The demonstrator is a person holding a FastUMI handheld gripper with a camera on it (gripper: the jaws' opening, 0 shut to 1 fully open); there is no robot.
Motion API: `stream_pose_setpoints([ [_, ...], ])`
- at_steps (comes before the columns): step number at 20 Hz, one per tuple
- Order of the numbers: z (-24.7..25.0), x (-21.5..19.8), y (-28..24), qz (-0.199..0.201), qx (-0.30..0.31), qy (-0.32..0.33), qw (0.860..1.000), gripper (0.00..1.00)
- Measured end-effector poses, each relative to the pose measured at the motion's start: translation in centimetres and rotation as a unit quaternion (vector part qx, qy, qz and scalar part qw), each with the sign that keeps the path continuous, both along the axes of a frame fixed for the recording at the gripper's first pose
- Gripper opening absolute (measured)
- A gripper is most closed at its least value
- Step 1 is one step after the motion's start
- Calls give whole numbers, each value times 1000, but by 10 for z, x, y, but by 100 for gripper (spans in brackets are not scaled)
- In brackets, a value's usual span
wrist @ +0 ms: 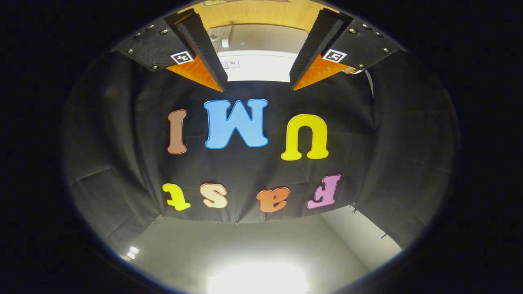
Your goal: Open the microwave, put the food inside, and close the microwave door.
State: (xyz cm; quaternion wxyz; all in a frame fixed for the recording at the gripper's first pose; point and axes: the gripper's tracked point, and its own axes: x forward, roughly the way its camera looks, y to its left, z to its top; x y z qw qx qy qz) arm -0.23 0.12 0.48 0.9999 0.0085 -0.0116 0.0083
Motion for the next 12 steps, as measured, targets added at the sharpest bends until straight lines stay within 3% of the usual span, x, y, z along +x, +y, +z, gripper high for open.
stream_pose_setpoints([
  [4,-21,6,-8,3,-1,-4,1000,99],
  [12,-129,36,-56,-23,-5,39,999,99],
])
